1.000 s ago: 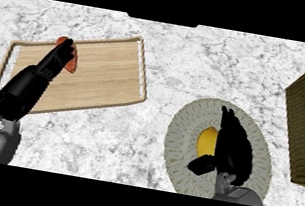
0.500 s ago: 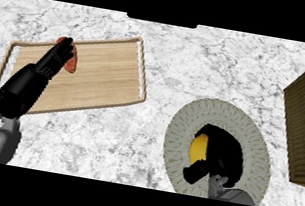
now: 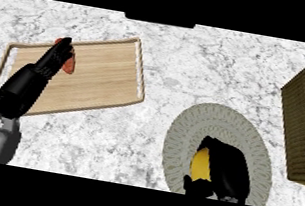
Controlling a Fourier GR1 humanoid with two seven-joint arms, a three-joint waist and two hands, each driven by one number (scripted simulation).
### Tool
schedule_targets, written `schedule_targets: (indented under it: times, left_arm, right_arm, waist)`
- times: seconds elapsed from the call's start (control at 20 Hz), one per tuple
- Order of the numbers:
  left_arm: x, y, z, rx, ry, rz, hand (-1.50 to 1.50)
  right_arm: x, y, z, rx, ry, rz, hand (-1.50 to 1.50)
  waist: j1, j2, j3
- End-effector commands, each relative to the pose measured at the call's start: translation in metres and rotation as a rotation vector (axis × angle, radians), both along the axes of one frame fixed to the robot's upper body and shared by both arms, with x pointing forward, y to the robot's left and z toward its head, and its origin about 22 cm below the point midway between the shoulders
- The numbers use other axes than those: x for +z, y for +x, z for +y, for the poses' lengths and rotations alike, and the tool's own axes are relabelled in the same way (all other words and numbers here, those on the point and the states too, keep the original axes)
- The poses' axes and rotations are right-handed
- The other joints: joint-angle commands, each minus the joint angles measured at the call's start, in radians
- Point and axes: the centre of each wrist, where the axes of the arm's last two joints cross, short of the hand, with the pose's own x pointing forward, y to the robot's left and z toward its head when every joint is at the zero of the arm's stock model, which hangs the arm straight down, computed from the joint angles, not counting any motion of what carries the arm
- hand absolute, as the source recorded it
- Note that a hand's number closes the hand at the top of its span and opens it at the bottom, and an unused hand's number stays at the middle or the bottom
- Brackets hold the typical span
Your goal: Pick the lemon from the placemat and place it in the basket
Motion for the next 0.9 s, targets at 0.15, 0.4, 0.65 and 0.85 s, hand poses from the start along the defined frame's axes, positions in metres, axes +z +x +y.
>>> schedule_targets:
  times: [0.15, 0.4, 0.65, 0.85]
  left_arm:
    - [-0.008, -0.015, 0.017, 0.037, -0.008, 0.034, 0.0]
    - [0.001, -0.007, 0.001, 0.034, 0.005, 0.003, 0.0]
    - [-0.009, -0.011, 0.017, 0.053, 0.007, 0.015, 0.0]
    - [-0.006, -0.015, 0.003, 0.04, 0.001, 0.018, 0.0]
  right_arm:
    - [0.046, -0.089, -0.031, 0.407, -0.012, -0.024, 1.5]
    - [0.105, -0.126, -0.054, 0.386, 0.217, -0.117, 1.5]
    - [0.134, -0.144, -0.045, 0.352, 0.534, -0.301, 1.5]
    - [0.155, -0.152, -0.044, 0.358, 0.646, -0.467, 1.5]
  waist:
    - [-0.034, -0.008, 0.004]
    - [-0.036, 0.004, 0.006]
    - [-0.045, 0.004, 0.006]
    - [-0.049, -0.005, 0.006]
